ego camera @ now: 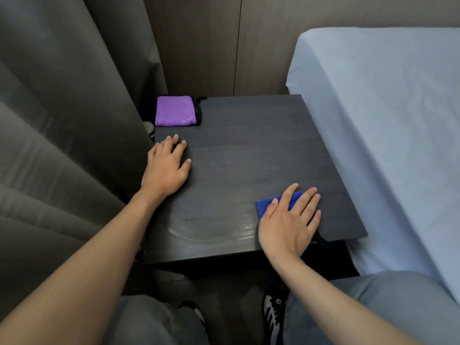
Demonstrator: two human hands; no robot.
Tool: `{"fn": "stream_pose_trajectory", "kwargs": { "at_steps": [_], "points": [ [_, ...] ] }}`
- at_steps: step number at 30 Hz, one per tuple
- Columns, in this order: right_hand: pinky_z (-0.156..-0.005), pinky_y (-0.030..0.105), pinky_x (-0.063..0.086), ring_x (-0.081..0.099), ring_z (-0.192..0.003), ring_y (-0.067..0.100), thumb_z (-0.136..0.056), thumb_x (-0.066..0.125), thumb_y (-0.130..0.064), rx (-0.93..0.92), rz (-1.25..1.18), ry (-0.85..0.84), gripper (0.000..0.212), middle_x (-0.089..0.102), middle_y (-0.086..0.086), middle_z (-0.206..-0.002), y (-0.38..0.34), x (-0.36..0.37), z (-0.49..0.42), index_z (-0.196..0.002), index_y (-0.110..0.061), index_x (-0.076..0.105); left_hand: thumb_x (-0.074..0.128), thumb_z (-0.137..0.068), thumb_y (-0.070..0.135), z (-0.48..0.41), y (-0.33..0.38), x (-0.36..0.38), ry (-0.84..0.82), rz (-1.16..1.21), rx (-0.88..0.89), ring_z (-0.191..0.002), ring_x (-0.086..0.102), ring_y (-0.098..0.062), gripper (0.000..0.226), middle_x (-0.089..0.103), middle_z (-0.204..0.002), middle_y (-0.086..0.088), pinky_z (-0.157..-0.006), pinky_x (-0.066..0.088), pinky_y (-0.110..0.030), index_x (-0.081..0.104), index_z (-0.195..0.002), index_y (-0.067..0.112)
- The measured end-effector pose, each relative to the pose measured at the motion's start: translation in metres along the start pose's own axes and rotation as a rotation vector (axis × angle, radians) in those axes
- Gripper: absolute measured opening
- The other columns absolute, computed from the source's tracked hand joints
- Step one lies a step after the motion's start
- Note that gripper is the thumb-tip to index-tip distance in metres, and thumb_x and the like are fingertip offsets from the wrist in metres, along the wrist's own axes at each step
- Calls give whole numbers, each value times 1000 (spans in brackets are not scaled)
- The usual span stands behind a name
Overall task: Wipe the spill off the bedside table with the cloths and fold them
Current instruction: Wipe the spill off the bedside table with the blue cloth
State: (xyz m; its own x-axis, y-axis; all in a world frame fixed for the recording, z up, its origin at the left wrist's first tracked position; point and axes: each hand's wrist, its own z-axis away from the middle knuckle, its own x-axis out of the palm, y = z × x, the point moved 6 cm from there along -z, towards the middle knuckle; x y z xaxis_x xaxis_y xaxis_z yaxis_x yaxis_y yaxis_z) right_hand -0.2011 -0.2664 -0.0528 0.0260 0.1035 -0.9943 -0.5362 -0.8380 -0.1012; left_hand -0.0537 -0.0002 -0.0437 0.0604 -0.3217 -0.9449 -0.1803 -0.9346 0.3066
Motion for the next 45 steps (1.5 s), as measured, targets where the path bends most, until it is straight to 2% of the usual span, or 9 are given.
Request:
{"fn": "stream_pose_trajectory", "kwargs": {
  "at_steps": [12,17,22,26,31,35,38,43,45],
  "points": [
    [-122,54,8,3,-154,41,-103,31,-37,-165,-129,-18,65,8,30,-164,-97,10,61,-158,-6,21,52,-98,35,-2,-1,-1,-6,41,-9,-150,20,-27,57,30,-161,-11,-121,11,-43,41,-150,14],
    [-123,53,0,-7,-154,38,-104,28,-38,-262,-194,-61,66,-1,28,-166,-139,16,88,-159,-6,14,53,-98,37,-6,-4,0,-64,74,-37,-151,16,-26,57,26,-163,-8,-121,11,-44,39,-150,18],
    [-122,51,-8,-19,-153,35,-106,24,-38,-416,-224,-134,65,-17,25,-165,-175,23,108,-159,-8,0,50,-100,33,-15,-12,4,-169,137,-66,-152,13,-25,53,22,-164,-5,-121,10,-44,38,-150,22],
    [-123,49,-10,-21,-153,31,-106,25,-40,-601,-185,-167,67,-22,20,-165,-193,26,117,-160,-13,-4,40,-105,31,-21,-20,8,-196,171,-67,-150,15,-25,44,25,-161,-6,-120,14,-43,42,-147,22],
    [-125,46,-5,-8,-156,26,-106,26,-42,-981,-145,-163,58,8,12,-169,-192,19,114,-159,-19,19,34,-107,29,-23,-22,12,-192,117,-21,-150,16,-26,42,26,-160,-9,-119,16,-42,41,-147,20],
    [-125,48,3,2,-156,26,-106,28,-41,-1268,-160,-206,56,17,12,-168,-180,10,106,-158,-21,27,33,-107,26,-23,-21,13,-201,65,34,-152,10,-26,44,21,-163,-10,-119,13,-40,36,-150,18],
    [-125,48,3,3,-156,26,-106,28,-42,-1367,-112,-208,56,16,12,-168,-176,8,104,-159,-23,25,33,-106,25,-22,-20,13,-214,55,31,-153,7,-25,46,17,-164,-10,-119,11,-39,33,-152,17],
    [-126,46,1,4,-156,27,-107,29,-42,-1477,-74,-219,55,17,11,-168,-171,6,101,-159,-26,25,23,-95,39,-18,-20,12,-255,53,13,-153,4,-23,63,14,-166,-8,-122,8,-42,29,-154,18],
    [-125,47,3,2,-156,26,-107,28,-43,-1536,-37,-243,55,14,11,-169,-168,6,100,-160,-28,22,24,-96,38,-18,-19,12,-257,48,13,-153,3,-23,62,13,-166,-8,-123,8,-42,28,-155,19]
  ]
}}
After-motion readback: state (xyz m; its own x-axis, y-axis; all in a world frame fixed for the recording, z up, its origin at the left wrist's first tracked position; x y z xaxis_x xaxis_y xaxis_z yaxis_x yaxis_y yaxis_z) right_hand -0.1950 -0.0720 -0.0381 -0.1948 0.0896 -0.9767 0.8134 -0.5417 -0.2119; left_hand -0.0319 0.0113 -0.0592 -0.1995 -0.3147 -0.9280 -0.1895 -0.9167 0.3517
